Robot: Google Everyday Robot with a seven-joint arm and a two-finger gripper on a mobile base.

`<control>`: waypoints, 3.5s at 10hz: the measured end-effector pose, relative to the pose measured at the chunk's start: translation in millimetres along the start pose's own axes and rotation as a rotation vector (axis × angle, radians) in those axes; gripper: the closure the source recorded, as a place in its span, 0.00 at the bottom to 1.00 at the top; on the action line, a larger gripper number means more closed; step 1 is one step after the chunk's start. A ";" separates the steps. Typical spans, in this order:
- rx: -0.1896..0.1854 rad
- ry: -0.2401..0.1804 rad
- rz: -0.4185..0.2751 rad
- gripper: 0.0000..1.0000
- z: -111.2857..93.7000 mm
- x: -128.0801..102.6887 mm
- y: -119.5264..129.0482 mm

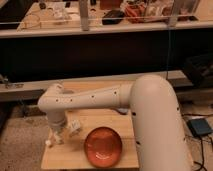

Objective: Stand the bottle upright

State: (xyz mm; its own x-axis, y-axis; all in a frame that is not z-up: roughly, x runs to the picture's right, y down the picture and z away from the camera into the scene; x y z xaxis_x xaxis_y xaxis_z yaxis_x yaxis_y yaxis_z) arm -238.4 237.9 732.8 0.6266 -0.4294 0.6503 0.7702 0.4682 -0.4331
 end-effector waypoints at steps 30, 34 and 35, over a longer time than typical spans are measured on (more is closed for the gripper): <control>0.044 0.136 0.158 0.30 51.8 16.9 -30.3; 0.050 0.124 0.161 0.71 52.5 17.2 -30.3; 0.051 0.121 0.163 0.77 52.5 17.6 -30.2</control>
State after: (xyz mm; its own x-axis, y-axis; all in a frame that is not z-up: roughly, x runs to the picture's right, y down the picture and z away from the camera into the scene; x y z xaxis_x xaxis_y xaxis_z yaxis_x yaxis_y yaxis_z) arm -256.8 256.8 790.1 0.7548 -0.4327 0.4930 0.6521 0.5767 -0.4922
